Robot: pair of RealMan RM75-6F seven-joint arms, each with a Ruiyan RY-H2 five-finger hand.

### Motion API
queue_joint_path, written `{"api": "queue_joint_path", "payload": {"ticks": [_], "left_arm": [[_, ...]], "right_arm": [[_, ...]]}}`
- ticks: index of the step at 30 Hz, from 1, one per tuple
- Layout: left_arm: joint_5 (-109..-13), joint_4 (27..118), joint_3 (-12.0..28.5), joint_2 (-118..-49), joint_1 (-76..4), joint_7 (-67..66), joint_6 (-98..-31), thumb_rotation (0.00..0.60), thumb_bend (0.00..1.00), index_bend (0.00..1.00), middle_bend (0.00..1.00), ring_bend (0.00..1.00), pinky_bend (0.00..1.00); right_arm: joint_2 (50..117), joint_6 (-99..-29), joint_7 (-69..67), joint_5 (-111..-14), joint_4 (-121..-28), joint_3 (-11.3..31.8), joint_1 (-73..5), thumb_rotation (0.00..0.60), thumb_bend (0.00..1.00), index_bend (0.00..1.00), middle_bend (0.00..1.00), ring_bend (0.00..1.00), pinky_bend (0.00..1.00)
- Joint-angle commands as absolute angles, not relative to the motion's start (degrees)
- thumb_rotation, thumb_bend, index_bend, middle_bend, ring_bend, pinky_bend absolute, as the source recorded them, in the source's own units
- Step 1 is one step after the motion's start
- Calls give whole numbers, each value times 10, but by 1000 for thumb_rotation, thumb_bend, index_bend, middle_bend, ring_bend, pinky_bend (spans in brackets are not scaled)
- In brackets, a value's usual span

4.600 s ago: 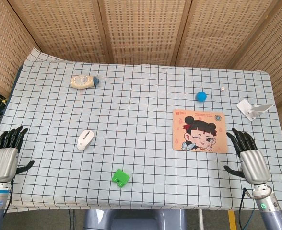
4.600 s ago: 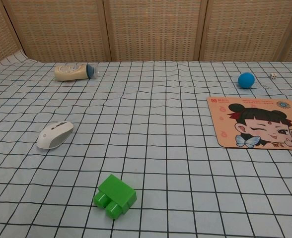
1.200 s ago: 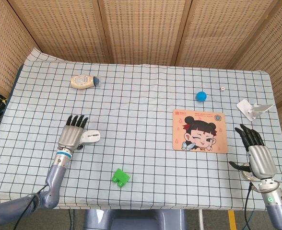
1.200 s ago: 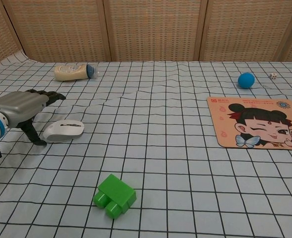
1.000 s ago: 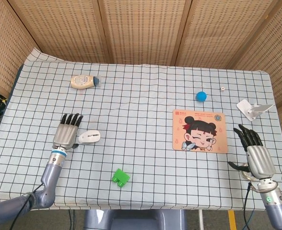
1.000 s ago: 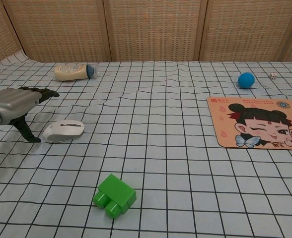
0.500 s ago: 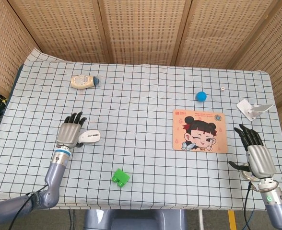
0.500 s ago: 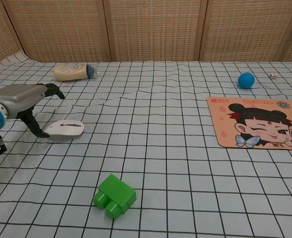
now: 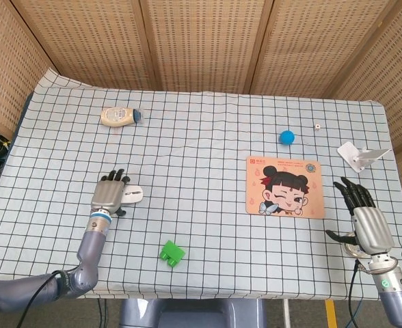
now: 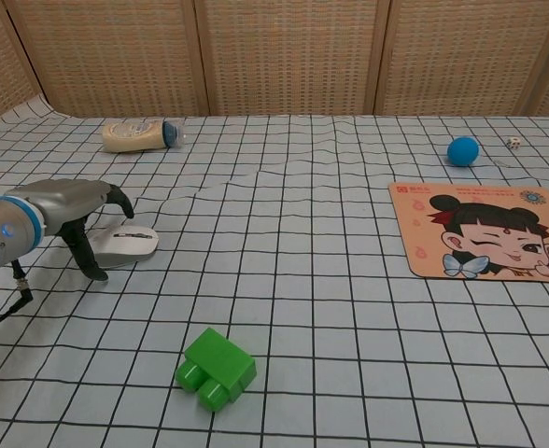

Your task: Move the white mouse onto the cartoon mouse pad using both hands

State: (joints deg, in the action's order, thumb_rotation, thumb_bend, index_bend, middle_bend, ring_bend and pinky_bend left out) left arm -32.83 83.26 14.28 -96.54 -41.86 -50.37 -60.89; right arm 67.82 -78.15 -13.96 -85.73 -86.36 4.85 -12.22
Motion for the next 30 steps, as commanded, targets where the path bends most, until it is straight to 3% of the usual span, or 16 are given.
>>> {"api": "queue_joint_path", "payload": {"ticks": [1,3,5,7,10,30], "left_arm": [[-306,830,142,-979,-436,-519,-613,600,139,251,69,80,198],[-302,825,141,-986,-441,-518,-617,600,155,294,103,109,223],[-304,822,140,-992,-444,-516,-623,600,247,360,157,155,261],[-310,819,137,-996,-445,-513,-629,600,415,449,231,217,306],[-325,817,133,-1002,-445,-505,-644,600,535,530,294,270,343],[-391,865,148,-981,-485,-501,-655,600,560,566,320,297,369]], "right_arm": [[677,-782,-142,-858,-863,49,-122,600,140,0,0,0,0],[677,-783,-145,-858,-863,49,-122,600,140,0,0,0,0],[677,-785,-147,-859,-863,49,-121,600,140,0,0,0,0],[677,-787,-148,-859,-862,50,-121,600,140,0,0,0,0],[677,-787,-150,-859,-861,50,-121,600,139,0,0,0,0],[669,-787,-171,-854,-863,54,-120,600,140,0,0,0,0]]}}
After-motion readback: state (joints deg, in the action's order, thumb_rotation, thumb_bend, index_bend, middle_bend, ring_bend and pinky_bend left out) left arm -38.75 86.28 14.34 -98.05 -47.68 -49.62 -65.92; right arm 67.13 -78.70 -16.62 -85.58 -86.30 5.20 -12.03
